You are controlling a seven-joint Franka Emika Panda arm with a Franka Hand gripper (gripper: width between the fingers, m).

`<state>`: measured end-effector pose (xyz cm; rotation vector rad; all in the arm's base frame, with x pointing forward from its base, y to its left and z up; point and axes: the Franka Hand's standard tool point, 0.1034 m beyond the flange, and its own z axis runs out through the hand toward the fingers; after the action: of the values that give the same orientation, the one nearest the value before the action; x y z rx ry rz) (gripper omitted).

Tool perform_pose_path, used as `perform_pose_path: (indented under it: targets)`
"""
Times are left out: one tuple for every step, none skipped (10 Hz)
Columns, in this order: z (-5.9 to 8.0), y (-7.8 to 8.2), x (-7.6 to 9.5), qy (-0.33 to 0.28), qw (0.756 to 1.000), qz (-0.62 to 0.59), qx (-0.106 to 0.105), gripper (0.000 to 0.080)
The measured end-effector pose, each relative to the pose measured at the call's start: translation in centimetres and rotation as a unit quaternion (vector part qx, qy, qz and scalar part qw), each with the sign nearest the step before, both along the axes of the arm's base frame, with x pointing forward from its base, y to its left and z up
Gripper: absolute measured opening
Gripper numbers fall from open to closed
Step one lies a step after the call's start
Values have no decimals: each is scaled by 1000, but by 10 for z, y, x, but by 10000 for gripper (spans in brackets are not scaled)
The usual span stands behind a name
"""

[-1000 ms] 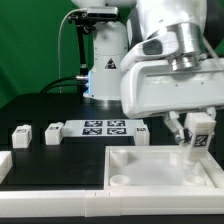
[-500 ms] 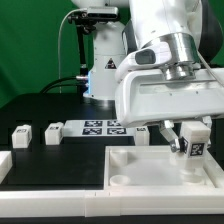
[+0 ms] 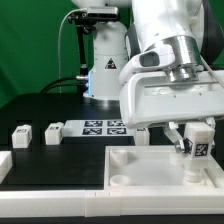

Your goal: Assemble one leg

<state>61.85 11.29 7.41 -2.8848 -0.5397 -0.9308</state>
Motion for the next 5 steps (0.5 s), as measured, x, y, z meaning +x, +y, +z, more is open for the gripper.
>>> perform_pose_path:
  targets:
    - [-4, 3, -3, 7, 1000, 3, -1, 287]
    - [-6, 6, -6, 10, 1000, 6, -1, 287]
    - [-9, 6, -8, 13, 1000, 6, -1, 287]
    - [-11, 6, -8, 13, 1000, 6, -1, 287]
    - [-12, 3, -7, 7, 1000, 8, -3, 287]
